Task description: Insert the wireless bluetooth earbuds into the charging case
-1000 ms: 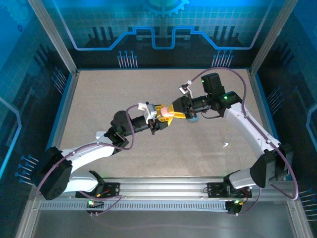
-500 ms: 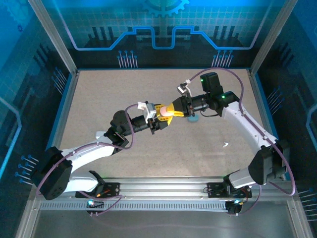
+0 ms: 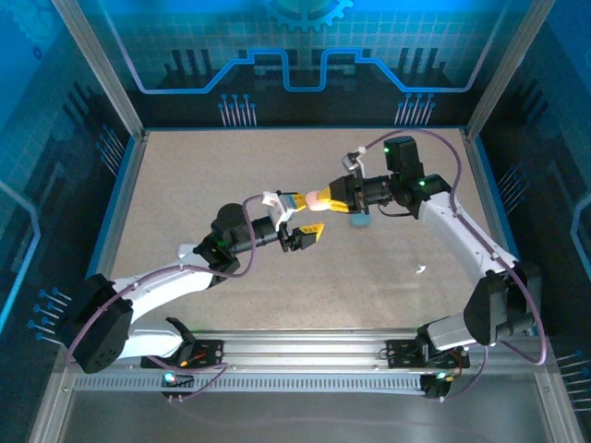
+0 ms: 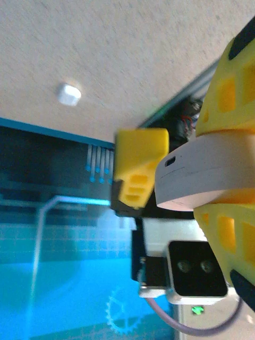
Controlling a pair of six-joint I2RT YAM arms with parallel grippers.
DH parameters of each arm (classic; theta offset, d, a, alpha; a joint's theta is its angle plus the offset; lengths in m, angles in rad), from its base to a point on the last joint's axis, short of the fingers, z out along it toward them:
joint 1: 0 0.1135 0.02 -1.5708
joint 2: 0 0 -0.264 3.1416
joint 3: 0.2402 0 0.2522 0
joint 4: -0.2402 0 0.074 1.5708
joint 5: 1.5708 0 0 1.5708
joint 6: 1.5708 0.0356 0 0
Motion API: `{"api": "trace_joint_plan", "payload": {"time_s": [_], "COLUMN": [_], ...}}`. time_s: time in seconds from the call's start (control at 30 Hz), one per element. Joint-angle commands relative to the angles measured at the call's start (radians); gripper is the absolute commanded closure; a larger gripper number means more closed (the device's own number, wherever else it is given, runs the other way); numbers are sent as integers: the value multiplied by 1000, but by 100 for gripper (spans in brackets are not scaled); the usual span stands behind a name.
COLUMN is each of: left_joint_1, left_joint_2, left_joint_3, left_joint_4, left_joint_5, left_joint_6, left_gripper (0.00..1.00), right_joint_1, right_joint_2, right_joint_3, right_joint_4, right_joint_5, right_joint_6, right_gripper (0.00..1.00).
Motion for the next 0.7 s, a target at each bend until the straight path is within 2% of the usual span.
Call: {"api": "trace_joint_plan", "payload": {"time_s": [0.0, 0.1, 0.2, 0.37, 0.53, 0.67], "left_joint_1": [-6, -5, -3, 12, 55, 71], "left_joint_2": [-68, -112, -160, -233, -263, -267], "left_joint_3": [12, -14, -18, 21, 78, 103], "left_joint_4": [-60, -69, -119, -300, -479, -551], "left_joint_5": [-43, -109, -170, -279, -295, -293], "left_joint_6": [38, 39, 30, -29, -114, -141], "left_gripper": [29, 28, 27, 26, 25, 25], "right_joint_1": [-68, -96, -94, -69, -39, -12], "right_joint_2": [-2, 63, 183, 398, 560, 682], "right_joint_3": [-21, -32, -11, 95, 239, 355], "right_joint_4": [55, 8, -35, -77, -162, -218], "right_joint_5": [116, 252, 335, 387, 436, 453], "right_joint_6": [17, -42, -78, -132, -188, -220], "right_gripper": [84, 83, 83, 82, 80, 79]}}
